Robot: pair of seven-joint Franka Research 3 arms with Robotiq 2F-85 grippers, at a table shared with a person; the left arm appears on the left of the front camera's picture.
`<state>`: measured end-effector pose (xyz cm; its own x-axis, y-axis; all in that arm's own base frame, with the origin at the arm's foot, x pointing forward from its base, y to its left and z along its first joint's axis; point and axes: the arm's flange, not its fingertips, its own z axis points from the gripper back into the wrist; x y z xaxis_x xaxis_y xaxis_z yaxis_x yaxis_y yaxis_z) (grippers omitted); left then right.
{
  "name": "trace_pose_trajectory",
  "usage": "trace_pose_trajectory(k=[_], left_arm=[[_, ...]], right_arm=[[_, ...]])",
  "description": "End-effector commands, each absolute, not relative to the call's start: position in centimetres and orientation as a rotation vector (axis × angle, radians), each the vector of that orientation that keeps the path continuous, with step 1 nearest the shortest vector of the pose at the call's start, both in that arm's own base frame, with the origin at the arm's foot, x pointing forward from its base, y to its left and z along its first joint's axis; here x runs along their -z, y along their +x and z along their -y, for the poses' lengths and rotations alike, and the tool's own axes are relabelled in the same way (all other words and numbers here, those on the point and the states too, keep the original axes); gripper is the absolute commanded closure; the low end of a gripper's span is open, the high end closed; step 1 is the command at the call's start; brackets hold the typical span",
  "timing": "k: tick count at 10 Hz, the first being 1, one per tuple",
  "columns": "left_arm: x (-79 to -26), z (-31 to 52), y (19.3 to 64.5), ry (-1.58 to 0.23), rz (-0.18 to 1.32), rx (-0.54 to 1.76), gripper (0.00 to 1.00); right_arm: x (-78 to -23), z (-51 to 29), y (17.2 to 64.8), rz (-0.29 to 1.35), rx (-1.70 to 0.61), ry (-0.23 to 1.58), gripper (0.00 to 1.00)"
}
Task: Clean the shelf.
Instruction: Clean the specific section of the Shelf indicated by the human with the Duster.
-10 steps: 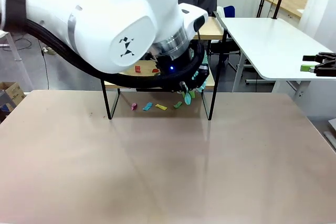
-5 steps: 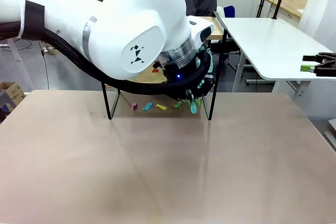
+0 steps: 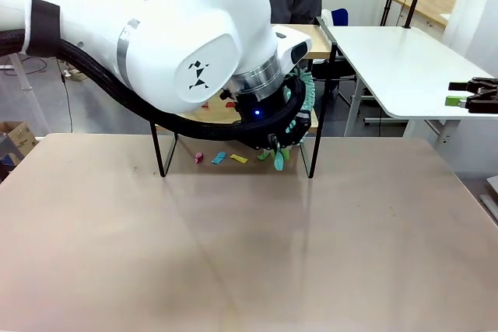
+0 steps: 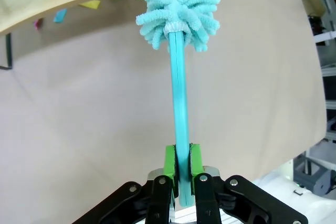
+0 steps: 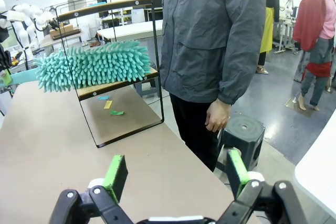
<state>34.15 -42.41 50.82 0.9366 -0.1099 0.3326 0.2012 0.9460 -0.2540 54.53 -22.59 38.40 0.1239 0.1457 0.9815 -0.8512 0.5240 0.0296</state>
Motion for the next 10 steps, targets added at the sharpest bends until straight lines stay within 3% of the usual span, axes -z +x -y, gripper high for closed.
trace_pose_trajectory(k=[1, 7, 10], left_arm=[[-50.9, 39.3, 33.9, -0.245, 0.292, 0.163, 0.87], [-51.4, 30.6, 34.3, -0.062, 0.224, 0.079, 0.87], [-52.7, 27.5, 33.9, 0.138, 0.19, 0.022, 0.87]], right_arm=[[-38.7, 22.4, 54.6, 1.24, -0.832, 0.72, 0.0], [-38.7, 22.4, 54.6, 1.24, -0.832, 0.72, 0.0], [-38.7, 22.4, 54.6, 1.24, -0.832, 0.72, 0.0]])
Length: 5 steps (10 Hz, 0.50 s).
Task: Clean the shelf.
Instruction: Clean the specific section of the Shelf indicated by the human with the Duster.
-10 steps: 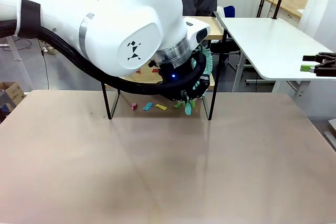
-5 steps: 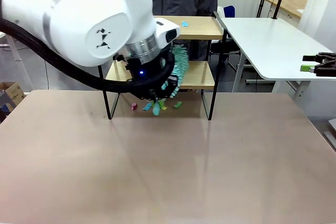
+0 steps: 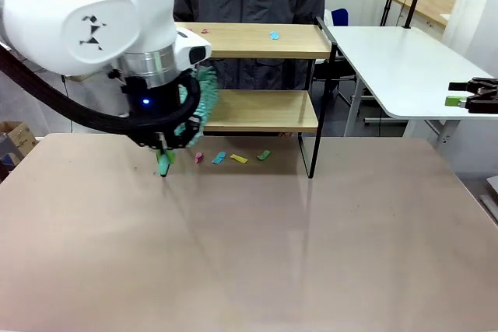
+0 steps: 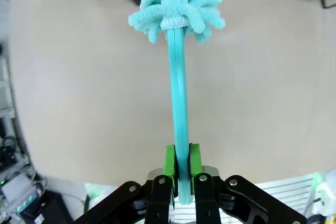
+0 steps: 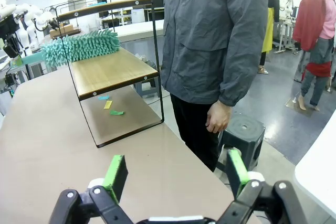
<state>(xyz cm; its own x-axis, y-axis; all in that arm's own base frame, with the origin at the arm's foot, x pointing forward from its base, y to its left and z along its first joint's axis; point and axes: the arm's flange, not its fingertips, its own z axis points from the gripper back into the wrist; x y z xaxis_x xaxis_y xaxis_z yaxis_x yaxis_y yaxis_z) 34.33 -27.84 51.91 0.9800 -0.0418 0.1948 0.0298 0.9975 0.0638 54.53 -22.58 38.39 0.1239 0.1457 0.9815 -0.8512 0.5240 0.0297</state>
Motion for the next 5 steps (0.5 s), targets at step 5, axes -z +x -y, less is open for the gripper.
trace_pose_trajectory(k=[5], left_arm=[[-54.9, 28.9, 33.1, 0.387, 0.238, -0.057, 0.87]], right_arm=[[-38.7, 22.4, 54.6, 1.24, -0.832, 0.72, 0.0]])
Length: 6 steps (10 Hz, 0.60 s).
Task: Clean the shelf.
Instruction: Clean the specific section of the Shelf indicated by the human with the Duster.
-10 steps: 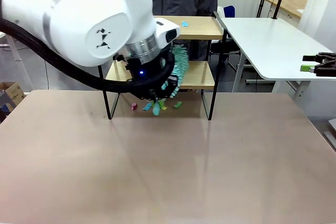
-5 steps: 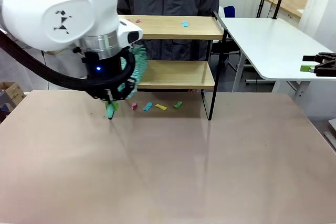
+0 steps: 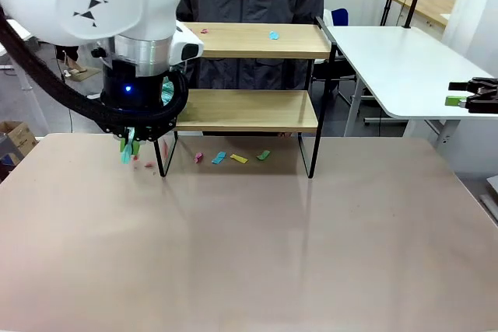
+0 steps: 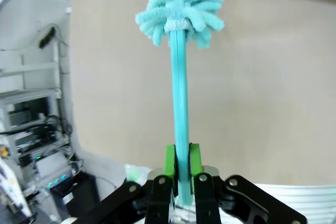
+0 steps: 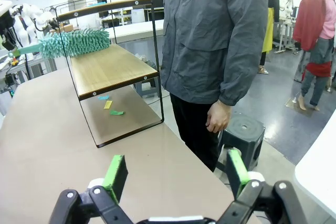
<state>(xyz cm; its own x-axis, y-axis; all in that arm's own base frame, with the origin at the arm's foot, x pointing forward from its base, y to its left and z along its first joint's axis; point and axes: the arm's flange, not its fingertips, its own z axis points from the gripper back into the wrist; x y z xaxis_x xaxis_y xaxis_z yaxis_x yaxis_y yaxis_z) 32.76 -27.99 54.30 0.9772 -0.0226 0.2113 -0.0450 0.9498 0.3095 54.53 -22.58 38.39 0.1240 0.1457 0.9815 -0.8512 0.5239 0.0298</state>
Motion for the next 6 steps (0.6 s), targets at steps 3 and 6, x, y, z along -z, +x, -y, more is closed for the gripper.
trace_pose_trajectory(k=[3, 6], left_arm=[[-55.8, 30.7, 32.4, 0.443, 0.302, -0.06, 0.87], [-55.1, 30.3, 32.2, 0.394, 0.274, -0.017, 0.87]], right_arm=[[-38.7, 22.4, 54.6, 1.24, -0.832, 0.72, 0.0], [-38.7, 22.4, 54.6, 1.24, -0.832, 0.72, 0.0]])
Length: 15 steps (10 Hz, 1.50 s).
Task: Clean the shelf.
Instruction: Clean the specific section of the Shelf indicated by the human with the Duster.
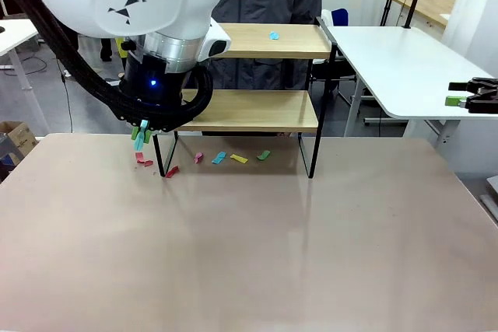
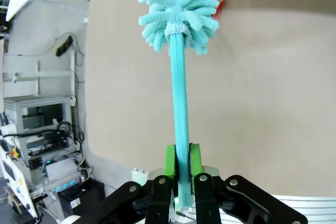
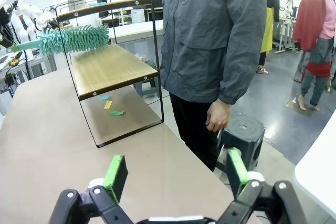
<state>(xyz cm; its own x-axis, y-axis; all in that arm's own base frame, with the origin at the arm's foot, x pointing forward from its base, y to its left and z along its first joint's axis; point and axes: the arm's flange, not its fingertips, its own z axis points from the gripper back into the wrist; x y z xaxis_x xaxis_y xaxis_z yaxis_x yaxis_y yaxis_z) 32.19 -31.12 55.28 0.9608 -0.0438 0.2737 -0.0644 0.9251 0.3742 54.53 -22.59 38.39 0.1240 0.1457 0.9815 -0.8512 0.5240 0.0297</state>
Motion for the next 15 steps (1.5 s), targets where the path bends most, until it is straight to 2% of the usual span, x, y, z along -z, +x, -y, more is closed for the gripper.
trace_pose_trajectory(k=[1, 4, 6, 9, 11, 13, 15], left_arm=[[-55.5, 31.2, 32.0, 0.391, 0.29, -0.011, 0.87], [-56.8, 28.0, 30.2, 0.16, 0.39, 0.169, 0.87], [-57.4, 25.5, 28.8, 0.075, 0.432, 0.275, 0.87], [-58.0, 21.0, 27.4, -0.2, 0.507, 0.594, 0.87], [-58.0, 18.7, 27.6, -0.327, 0.408, 0.806, 0.87], [-58.4, 16.7, 27.7, -0.424, 0.329, 0.874, 0.87], [-61.0, 13.3, 26.9, -0.345, 0.189, 1.029, 0.87]], right_arm=[[-38.7, 22.4, 54.6, 1.24, -0.832, 0.72, 0.0], [-38.7, 22.4, 54.6, 1.24, -0.832, 0.72, 0.0], [-38.7, 22.4, 54.6, 1.24, -0.832, 0.72, 0.0], [-38.7, 22.4, 54.6, 1.24, -0.832, 0.72, 0.0], [-38.7, 22.4, 54.6, 1.24, -0.832, 0.72, 0.0], [-38.7, 22.4, 54.6, 1.24, -0.832, 0.72, 0.0], [-38.7, 22.4, 54.6, 1.24, -0.832, 0.72, 0.0]])
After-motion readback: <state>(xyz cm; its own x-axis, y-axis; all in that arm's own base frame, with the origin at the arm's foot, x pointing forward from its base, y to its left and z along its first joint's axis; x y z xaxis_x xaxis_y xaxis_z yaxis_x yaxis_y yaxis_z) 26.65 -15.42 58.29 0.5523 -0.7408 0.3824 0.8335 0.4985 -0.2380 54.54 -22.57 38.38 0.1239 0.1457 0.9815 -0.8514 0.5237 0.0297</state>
